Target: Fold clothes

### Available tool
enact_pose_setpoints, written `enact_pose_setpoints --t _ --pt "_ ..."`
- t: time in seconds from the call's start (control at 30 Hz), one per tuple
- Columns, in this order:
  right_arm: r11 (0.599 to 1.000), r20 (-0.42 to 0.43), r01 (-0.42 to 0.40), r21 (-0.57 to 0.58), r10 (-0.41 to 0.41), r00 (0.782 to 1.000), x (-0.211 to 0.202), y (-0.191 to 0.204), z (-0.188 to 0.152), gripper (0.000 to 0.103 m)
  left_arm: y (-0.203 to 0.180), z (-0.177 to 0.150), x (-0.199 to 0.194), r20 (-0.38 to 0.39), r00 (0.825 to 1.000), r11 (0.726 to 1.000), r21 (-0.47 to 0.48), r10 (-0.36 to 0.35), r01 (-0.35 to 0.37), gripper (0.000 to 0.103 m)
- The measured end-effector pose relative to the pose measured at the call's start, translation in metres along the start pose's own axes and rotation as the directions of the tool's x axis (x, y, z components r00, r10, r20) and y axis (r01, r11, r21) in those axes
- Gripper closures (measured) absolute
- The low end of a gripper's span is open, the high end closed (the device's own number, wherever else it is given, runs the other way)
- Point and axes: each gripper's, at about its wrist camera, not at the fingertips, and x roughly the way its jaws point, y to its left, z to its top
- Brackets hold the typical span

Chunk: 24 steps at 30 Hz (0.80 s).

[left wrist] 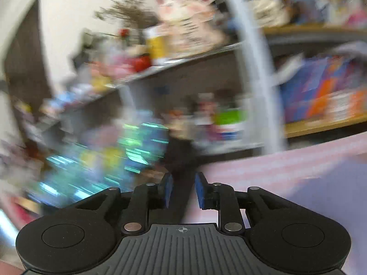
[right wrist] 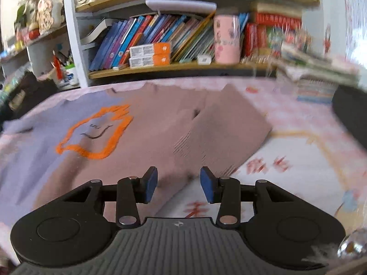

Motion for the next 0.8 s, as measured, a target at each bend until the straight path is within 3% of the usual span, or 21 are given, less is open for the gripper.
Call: enact_pose_setpoints --t 0.1,0.17,0.27,0.33,0.37,0.5,0.57,0.67,0.8 --pt "0.997 0.017 0.032 -0.072 -0.031 0.999 0.006 0.002 0.008 0.064 -0.039 -0.034 -0.036 -0.014 0.972 0.972 -0.014 -0.233 0.233 0.059" --pt "0.994 0.002 0.038 -0.099 -0.038 0.999 0.014 0.003 0.013 0.064 -0.067 -0.057 -0.059 -0.028 0.932 0.932 -0.013 -0.362 0.362 0.050" --pt "0.992 -0.044 0.037 -0.118 -0.042 0.998 0.032 0.002 0.019 0.066 -0.103 -0.084 -0.087 -0.049 0.879 0.880 -0.024 -0.475 0.474 0.040" --pt "0.994 -0.078 0.022 -0.105 -0.030 0.997 0.040 -0.001 0.020 0.076 -0.121 -0.096 -0.101 -0.061 0.840 0.842 -0.039 -0.539 0.537 0.032" --pt "0.995 -0.093 0.008 -0.095 -0.017 0.996 0.043 -0.003 0.022 0.091 -0.128 -0.100 -0.106 -0.068 0.826 0.829 -0.037 -0.560 0.558 0.032" --pt "0.996 -0.019 0.075 -0.058 -0.076 0.997 0.030 -0.025 0.039 0.095 -0.145 -0.111 -0.115 -0.111 0.831 0.834 0.030 -0.545 0.551 0.031" --pt "0.988 0.034 0.149 -0.038 -0.148 0.988 0.024 -0.044 0.056 0.095 -0.146 -0.115 -0.113 -0.138 0.829 0.833 0.044 -0.541 0.551 0.031" --pt "0.948 0.061 0.312 -0.056 -0.309 0.949 0.035 -0.080 0.094 0.095 -0.144 -0.116 -0.112 -0.148 0.830 0.837 0.026 -0.537 0.546 0.031" --pt "0.884 -0.007 0.464 -0.059 -0.465 0.885 0.074 -0.131 0.132 0.095 -0.147 -0.120 -0.115 -0.153 0.827 0.834 0.023 -0.541 0.551 0.030"
